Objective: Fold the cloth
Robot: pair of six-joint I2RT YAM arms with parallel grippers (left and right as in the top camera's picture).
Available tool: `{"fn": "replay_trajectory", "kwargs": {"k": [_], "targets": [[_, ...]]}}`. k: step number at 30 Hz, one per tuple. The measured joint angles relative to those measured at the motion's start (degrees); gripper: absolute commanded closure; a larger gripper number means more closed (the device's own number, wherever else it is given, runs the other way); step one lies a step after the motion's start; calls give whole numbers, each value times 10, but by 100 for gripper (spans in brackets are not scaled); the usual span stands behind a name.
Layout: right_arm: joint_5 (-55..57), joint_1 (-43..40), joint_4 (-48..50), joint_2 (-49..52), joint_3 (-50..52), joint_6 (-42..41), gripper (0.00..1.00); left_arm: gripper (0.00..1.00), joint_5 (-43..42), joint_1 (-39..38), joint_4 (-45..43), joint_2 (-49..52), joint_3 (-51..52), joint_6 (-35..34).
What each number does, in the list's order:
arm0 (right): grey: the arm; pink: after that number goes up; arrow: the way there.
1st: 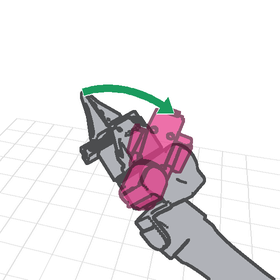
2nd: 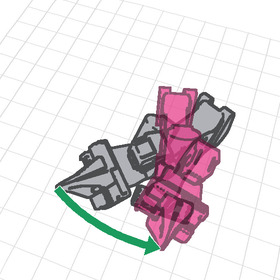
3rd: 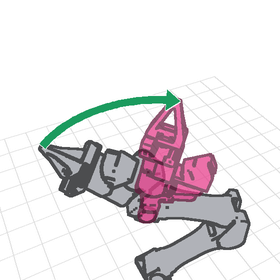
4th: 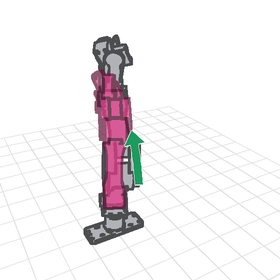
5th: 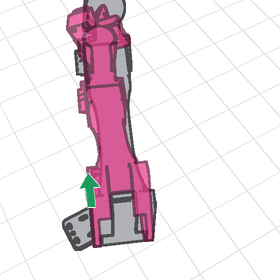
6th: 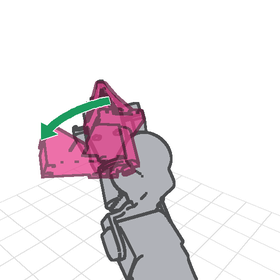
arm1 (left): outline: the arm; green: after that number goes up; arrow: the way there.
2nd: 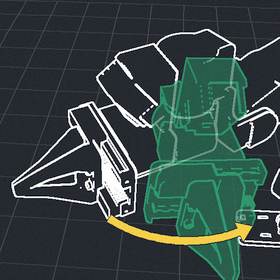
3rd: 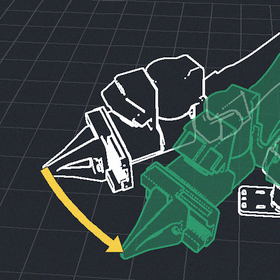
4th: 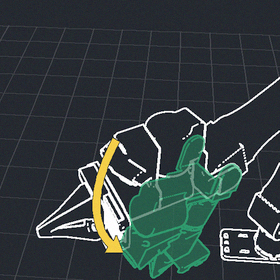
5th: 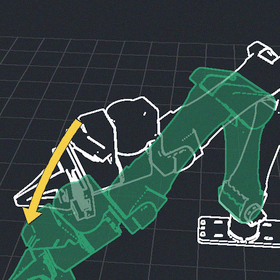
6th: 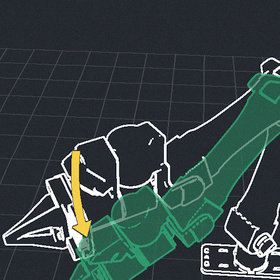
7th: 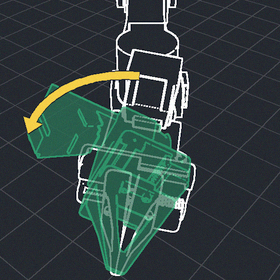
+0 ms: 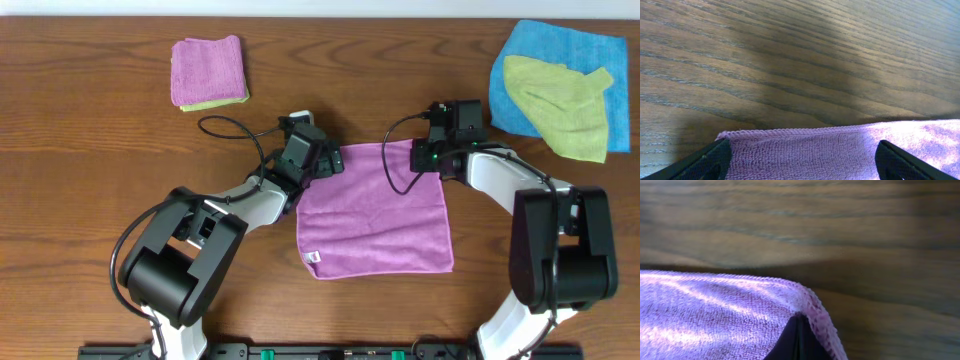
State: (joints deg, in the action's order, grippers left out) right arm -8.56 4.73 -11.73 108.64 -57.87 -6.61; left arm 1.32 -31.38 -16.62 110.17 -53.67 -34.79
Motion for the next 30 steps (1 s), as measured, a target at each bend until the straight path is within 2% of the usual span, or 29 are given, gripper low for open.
{"fn": "replay_trajectory", "kwargs": {"k": [13,15,16,17,18,19,20,22,25,30], "targets": [[96,0,31,1,5,-44,99,2,32,5,8,12,-24,-10],[99,0,27,1,4,-46,96,2,37,6,10,12,-32,-9],[101,0,26,1,4,-48,78,2,38,6,11,13,-38,-8],[103,0,26,1,4,-51,47,3,39,6,16,13,-45,-4],[105,0,25,1,4,-51,27,4,40,6,20,13,-50,0],[108,1,23,-1,4,-50,11,4,41,6,41,13,-65,11],[110,1,21,-2,4,-50,5,5,42,6,58,13,-73,20],[113,0,3,-13,7,-46,1,5,43,7,121,12,-99,44],[96,0,-23,-37,19,-43,1,5,38,7,228,-4,-129,75],[5,-1,-82,-111,25,-43,1,5,0,9,311,-80,-153,110]]}}
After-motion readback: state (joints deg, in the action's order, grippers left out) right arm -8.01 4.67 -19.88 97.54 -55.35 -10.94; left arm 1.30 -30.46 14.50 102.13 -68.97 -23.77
